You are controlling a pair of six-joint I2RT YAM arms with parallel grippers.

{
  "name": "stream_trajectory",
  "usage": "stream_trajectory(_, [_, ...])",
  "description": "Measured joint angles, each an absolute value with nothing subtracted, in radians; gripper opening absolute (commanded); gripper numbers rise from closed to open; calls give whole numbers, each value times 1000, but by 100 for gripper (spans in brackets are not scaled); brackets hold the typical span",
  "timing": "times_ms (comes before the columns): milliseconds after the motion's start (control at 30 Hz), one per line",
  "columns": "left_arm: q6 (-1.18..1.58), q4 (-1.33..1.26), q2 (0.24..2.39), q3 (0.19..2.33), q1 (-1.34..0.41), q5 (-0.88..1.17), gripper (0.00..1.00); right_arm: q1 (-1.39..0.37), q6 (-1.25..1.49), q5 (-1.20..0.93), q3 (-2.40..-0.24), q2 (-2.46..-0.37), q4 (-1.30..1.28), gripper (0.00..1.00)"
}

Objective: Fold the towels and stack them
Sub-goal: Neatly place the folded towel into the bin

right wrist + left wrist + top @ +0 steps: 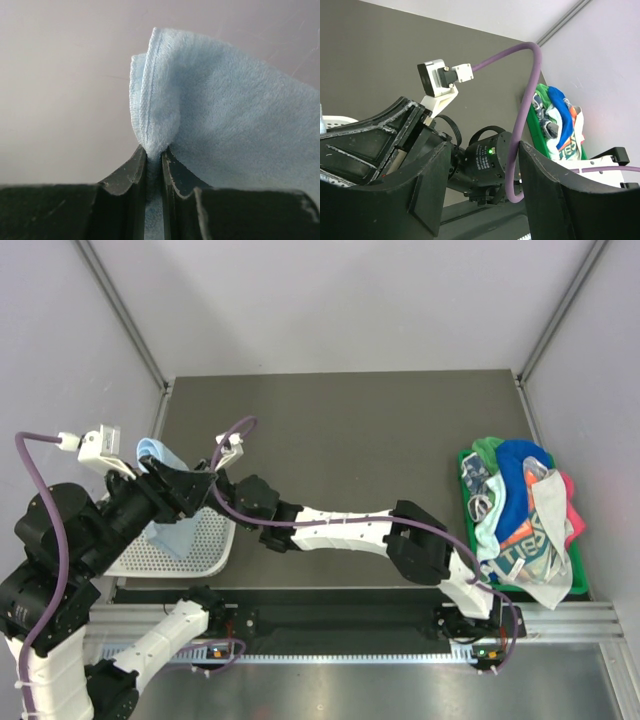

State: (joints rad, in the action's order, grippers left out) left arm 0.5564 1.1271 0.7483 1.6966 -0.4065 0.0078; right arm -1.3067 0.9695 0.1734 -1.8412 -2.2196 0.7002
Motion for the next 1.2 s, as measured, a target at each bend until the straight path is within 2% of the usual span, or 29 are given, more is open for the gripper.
stream_trajectory(833, [572, 1127, 749, 1702, -407, 25, 61, -1306, 945, 176, -1793, -2183, 680, 0])
stream_trajectory(1067, [569, 1126, 754, 1702, -406, 21, 61, -1304, 943, 182, -1653, -2080, 683, 0])
stream_trajectory(1200, [566, 1124, 760, 1702, -406, 6, 61, -1300, 943, 180, -1642, -2046, 682, 0])
